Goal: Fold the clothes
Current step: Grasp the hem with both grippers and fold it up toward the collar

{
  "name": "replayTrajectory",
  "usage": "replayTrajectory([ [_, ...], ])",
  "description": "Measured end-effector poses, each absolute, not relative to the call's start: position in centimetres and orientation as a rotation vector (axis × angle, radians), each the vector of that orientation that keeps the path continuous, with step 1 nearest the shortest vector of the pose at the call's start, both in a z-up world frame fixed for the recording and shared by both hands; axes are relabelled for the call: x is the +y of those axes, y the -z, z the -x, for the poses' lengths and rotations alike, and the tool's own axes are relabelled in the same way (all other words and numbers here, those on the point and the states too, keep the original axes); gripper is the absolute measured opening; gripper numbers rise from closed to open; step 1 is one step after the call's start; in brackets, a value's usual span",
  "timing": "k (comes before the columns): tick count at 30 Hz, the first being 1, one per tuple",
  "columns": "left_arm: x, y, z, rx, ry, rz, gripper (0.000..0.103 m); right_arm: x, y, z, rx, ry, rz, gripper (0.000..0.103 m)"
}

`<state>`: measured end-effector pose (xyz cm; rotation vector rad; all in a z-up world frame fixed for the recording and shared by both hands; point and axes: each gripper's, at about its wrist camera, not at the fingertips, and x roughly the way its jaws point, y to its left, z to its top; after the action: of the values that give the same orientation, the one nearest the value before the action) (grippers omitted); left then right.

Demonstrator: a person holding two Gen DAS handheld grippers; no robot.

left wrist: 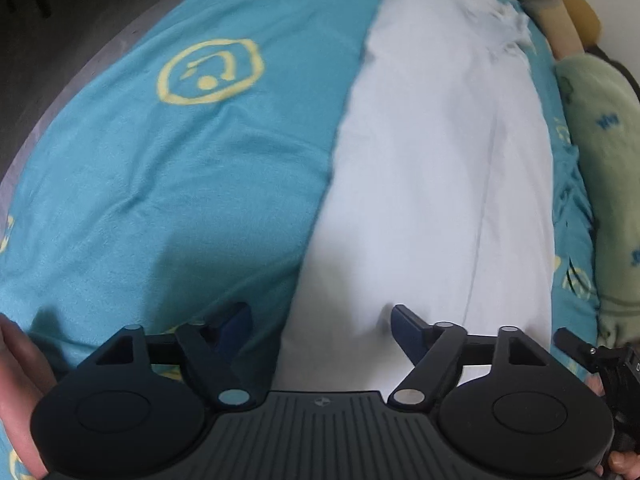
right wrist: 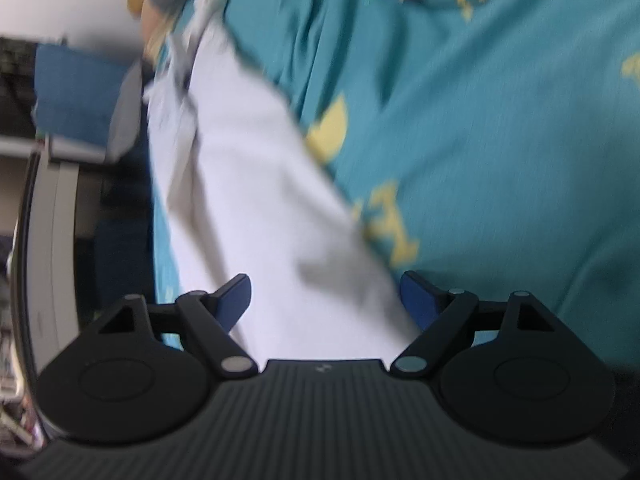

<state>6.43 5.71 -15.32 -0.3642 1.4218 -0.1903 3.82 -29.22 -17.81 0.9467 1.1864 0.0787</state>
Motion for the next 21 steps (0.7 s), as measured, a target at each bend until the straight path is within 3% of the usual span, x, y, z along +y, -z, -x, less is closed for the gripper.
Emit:
replayTrajectory([
  [2,6.3,16.0,-6.7,1.442,0.148,0.392,0.079,-28.1,17.7,-2.9,1.24,-0.074,-0.905,0.082],
  [4,5.6,16.1,-6.3,1.468,0.182,0.361,0.069,-27.3,17.5,-2.1,1.253,-0.062,-0.878,0.081],
  [6,4.8,16.0,-5.8,1.487,0.214,0.323,0.047,-26.6,17.4,-1.8,1.268,-0.089,-0.865,0.079],
  [7,4.5,15.9,-5.5,1.494,0.226,0.313,0.041,-26.3,17.5,-1.8,1.282,-0.109,-0.859,0.076],
  [9,4.4,15.6,-5.3,1.496,0.234,0.31,0.012,-25.0,17.1,-1.8,1.315,-0.142,-0.784,0.064],
  [10,4.4,15.3,-5.1,1.489,0.237,0.311,0.009,-24.4,16.9,-1.5,1.322,-0.16,-0.745,0.061],
  [12,4.5,14.6,-4.7,1.464,0.248,0.323,0.005,-23.2,16.3,-0.8,1.33,-0.195,-0.669,0.028],
  [13,4.6,14.1,-4.4,1.449,0.259,0.336,0.005,-22.6,16.0,-0.4,1.333,-0.212,-0.631,0.022],
  [15,5.3,12.4,-4.0,1.392,0.3,0.411,0.004,-22.1,15.0,0.3,1.29,-0.23,-0.586,0.013],
  [21,7.6,4.8,-3.9,1.18,0.388,0.622,0.003,-24.4,9.0,1.0,1.095,-0.227,-0.66,0.01],
])
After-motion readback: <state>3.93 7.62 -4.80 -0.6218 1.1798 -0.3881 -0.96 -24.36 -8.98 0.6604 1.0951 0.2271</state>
